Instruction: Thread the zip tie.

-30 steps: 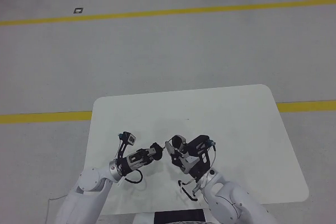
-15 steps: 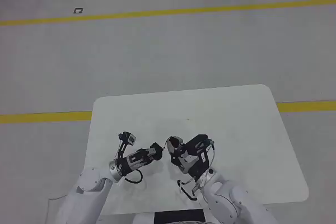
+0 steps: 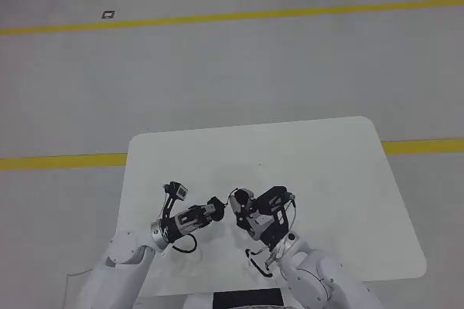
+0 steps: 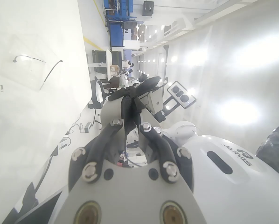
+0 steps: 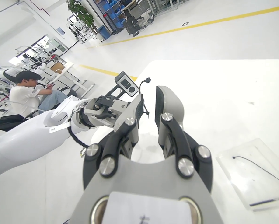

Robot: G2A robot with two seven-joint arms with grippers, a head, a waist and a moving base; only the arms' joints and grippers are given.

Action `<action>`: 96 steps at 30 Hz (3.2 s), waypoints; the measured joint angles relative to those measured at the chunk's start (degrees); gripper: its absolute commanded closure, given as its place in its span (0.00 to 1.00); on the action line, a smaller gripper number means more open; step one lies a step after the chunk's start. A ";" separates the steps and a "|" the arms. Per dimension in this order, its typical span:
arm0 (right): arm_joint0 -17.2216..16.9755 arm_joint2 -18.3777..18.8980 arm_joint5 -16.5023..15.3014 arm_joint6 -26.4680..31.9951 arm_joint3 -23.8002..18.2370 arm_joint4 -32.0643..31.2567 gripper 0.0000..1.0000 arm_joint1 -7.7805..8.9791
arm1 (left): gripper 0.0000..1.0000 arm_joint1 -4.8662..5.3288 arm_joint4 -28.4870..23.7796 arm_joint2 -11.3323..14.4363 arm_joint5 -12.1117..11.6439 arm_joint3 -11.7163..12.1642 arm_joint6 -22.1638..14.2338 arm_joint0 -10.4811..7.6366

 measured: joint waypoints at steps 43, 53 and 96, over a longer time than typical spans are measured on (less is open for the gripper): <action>3.41 -1.84 0.11 0.68 1.66 0.14 1.00 -0.55 | 1.00 0.00 0.00 0.00 0.00 0.00 0.00 0.00; 2.62 -1.51 0.18 0.41 1.78 -0.10 1.00 -0.48 | 1.00 0.00 0.00 0.00 0.00 0.00 0.00 0.00; -1.69 1.46 -7.54 -1.29 1.61 0.80 0.00 0.58 | 1.00 0.00 0.00 0.00 0.00 0.00 0.00 0.00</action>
